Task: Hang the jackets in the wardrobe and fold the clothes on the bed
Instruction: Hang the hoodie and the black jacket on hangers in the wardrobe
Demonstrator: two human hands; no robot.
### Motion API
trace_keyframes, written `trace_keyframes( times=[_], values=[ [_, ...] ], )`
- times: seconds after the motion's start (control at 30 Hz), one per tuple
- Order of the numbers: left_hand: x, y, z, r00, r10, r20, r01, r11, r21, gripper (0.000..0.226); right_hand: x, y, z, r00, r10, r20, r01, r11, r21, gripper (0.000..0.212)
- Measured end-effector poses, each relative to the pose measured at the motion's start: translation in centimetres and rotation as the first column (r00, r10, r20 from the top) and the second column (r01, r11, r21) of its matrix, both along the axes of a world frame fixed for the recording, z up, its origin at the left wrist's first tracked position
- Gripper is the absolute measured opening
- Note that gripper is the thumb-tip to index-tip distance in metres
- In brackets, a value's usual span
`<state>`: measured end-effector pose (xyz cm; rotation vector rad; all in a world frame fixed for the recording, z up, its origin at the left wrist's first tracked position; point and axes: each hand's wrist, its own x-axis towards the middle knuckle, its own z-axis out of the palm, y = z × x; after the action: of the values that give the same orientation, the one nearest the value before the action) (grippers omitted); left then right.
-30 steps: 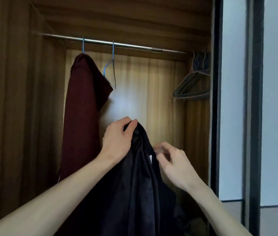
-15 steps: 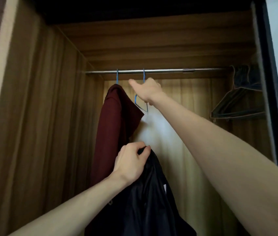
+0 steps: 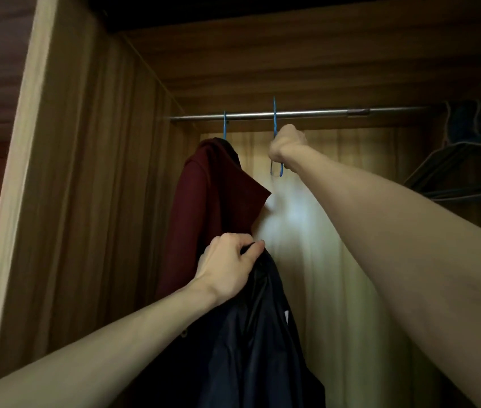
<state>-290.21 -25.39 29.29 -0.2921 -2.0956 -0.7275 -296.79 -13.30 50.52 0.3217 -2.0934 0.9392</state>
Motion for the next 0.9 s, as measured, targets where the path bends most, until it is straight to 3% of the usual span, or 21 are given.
trace_keyframes(
  times=[0.17,0.23,0.4,0.5,0.6,0.7,0.83,0.9],
  values=[
    [1.0,0.3,0.2,0.999,-0.041,-0.010,0.041,0.999,0.008,0.050,-0.8,2.2,-3.2,0.996,0.068,-0.059,-0.069,0.997,-0.021,0.023],
    [1.5,0.6,0.2,0.999,-0.046,-0.010,0.047,0.999,0.022,0.048,-1.1,2.9,-5.6,0.981,0.161,-0.111,-0.171,0.982,-0.082,0.021],
    [3.5,1.3,-1.0,0.997,-0.078,-0.010,0.077,0.996,-0.043,0.046,0.8,5.2,-15.7,0.881,0.440,-0.177,-0.473,0.838,-0.272,0.018],
    [5.0,2.3,-2.4,0.996,-0.086,0.013,0.087,0.991,-0.098,0.047,1.7,6.3,-19.1,0.893,0.419,-0.163,-0.449,0.829,-0.334,0.014],
    [6.6,2.9,-3.7,0.997,-0.063,0.050,0.070,0.985,-0.158,0.047,3.0,7.7,-20.7,0.916,0.366,-0.164,-0.400,0.850,-0.342,0.033],
    [8.8,2.9,-4.9,0.994,-0.049,0.101,0.071,0.970,-0.231,0.051,4.6,10.4,-24.2,0.902,0.422,-0.095,-0.426,0.829,-0.363,0.042],
    [12.0,1.9,-7.0,0.979,-0.054,0.197,0.091,0.979,-0.185,0.051,10.1,14.0,-29.8,0.799,0.598,-0.063,-0.554,0.691,-0.463,0.039],
    [13.5,1.1,-8.3,0.967,-0.066,0.247,0.103,0.984,-0.143,0.049,14.4,16.4,-32.7,0.683,0.729,-0.039,-0.635,0.567,-0.525,0.036]
  ],
)
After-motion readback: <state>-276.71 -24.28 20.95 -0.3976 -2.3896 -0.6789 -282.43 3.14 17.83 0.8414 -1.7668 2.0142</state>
